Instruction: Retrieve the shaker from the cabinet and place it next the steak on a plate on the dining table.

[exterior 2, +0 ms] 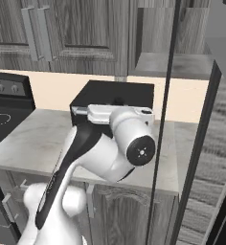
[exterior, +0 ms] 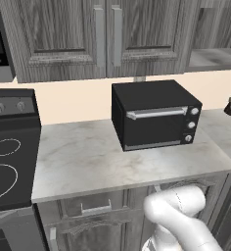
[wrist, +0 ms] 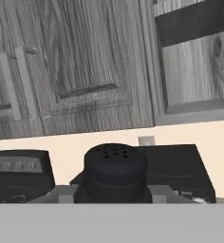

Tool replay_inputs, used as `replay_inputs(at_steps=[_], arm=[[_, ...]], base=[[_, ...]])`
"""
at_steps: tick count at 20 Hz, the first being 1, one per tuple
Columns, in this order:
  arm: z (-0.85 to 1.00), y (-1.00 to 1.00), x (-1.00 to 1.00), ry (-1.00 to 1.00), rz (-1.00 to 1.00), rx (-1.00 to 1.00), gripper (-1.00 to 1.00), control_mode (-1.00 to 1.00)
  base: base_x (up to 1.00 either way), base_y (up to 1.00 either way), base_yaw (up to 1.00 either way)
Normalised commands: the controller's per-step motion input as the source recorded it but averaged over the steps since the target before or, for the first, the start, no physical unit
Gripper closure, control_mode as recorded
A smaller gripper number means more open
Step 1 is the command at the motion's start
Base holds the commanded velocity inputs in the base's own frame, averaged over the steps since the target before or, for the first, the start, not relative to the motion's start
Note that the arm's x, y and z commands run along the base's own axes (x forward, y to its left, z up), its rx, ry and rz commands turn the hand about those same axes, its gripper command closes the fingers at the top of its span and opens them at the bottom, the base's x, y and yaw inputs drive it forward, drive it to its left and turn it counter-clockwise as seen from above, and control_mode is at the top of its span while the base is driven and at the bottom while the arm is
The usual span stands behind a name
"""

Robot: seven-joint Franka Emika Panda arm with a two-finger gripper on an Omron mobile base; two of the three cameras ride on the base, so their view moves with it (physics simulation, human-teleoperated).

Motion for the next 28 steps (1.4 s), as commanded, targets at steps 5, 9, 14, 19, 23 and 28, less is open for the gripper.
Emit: replay_inputs(at_steps=[5, 9, 14, 19, 23, 28], arm=[[0.27, 1.0, -0.41, 0.0, -0.22, -0.09, 1.0, -1.0], [0.3, 0.72, -0.58, 0.0, -0.16, -0.04, 1.0, -1.0], [0.09, 0.68, -0.81, -0.02, -0.07, -0.02, 1.0, -1.0], [0.0, 0.51, -0.97, -0.03, 0.0, -0.02, 1.0, -1.0], [0.0, 0.06, -0.25, -0.02, 0.0, 0.0, 1.0, 1.0], [0.0, 0.0, 0.0, 0.0, 0.0, 0.0, 1.0, 1.0]], base=[[0.0, 0.0, 0.0], [0.0, 0.0, 0.0], [0.0, 0.0, 0.0], [0.0, 0.0, 0.0], [-0.75, 0.24, 0.0], [-1.0, 0.57, 0.04]])
